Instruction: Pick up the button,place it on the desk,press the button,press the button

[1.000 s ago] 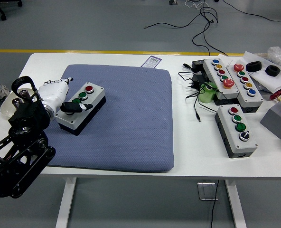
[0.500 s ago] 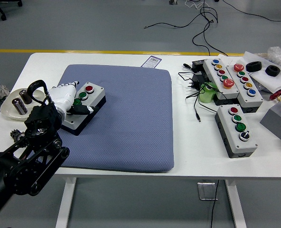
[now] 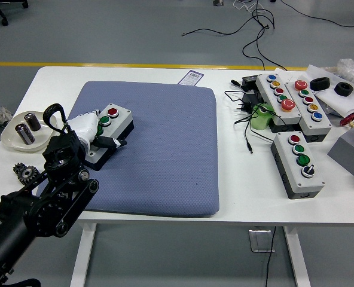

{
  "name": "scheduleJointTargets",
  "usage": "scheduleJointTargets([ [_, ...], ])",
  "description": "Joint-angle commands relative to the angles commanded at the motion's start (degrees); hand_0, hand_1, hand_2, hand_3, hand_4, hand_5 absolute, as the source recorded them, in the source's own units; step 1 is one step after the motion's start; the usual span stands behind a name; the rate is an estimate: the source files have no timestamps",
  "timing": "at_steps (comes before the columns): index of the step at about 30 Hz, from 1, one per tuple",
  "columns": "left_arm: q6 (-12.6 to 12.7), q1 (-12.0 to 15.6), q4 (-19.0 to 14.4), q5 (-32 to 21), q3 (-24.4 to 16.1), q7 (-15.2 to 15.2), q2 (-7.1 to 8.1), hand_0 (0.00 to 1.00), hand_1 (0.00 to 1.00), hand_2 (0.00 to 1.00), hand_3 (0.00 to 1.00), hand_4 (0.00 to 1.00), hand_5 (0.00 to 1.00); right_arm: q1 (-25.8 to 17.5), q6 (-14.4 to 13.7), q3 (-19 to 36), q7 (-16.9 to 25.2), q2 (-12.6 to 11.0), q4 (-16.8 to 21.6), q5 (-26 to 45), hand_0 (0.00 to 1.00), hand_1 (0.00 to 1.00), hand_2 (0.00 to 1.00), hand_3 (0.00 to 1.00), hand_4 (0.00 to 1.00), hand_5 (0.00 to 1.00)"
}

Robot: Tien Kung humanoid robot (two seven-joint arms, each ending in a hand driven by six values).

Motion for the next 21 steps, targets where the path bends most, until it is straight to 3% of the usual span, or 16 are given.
scheduleJointTargets([
  [5, -1.26, -0.62, 0.78, 0.0, 0.22, 0.0, -0.87, 0.655, 0.861, 0.998, 0.998, 0.895, 0.275, 0.01, -0.02, 0.28, 0.01, 0.0, 0.0, -0.41, 0.526, 0.693, 0.738, 0.661, 0.34, 0.181],
  [6, -1.44, -0.71, 0.9, 0.0, 0.2, 0.0, -0.97, 0.478, 0.657, 0.945, 0.998, 0.818, 0.163, 0.02, -0.03, 0.3, 0.02, 0.0, 0.0, -0.46, 0.525, 0.693, 0.736, 0.661, 0.34, 0.181],
  [10, -2.56, -1.3, 2.16, 0.0, 0.12, 0.0, -1.22, 0.478, 0.657, 0.945, 0.998, 0.818, 0.163, -0.02, -0.1, 0.34, 0.11, 0.0, 0.0, -0.58, 0.525, 0.693, 0.736, 0.661, 0.34, 0.181],
  [11, -2.8, -1.44, 2.44, 0.0, 0.13, 0.0, -1.12, 0.517, 0.486, 0.736, 0.998, 0.751, 0.069, -0.01, -0.13, 0.36, 0.12, 0.0, 0.0, -0.62, 0.526, 0.693, 0.736, 0.66, 0.34, 0.178],
  [17, -4.11, -1.77, 3.03, 0.0, 0.53, 0.0, -0.13, 0.517, 0.486, 0.736, 0.998, 0.751, 0.069, -0.03, -0.22, 0.5, 0.16, 0.0, 0.0, -0.64, 0.526, 0.693, 0.736, 0.66, 0.34, 0.178],
  [18, -4.26, -1.82, 3.13, 0.0, 0.58, 0.0, 0.05, 0.166, 0.272, 0.347, 0.817, 0.699, 0.05, -0.02, -0.21, 0.52, 0.16, 0.0, 0.0, -0.74, 0.526, 0.692, 0.736, 0.659, 0.339, 0.176],
  [21, -4.57, -1.84, 3.01, 0.0, 0.84, 0.0, 0.81, 0.166, 0.272, 0.347, 0.817, 0.699, 0.05, -0.02, -0.2, 0.6, 0.12, 0.0, 0.0, -0.91, 0.526, 0.692, 0.736, 0.659, 0.339, 0.176],
])
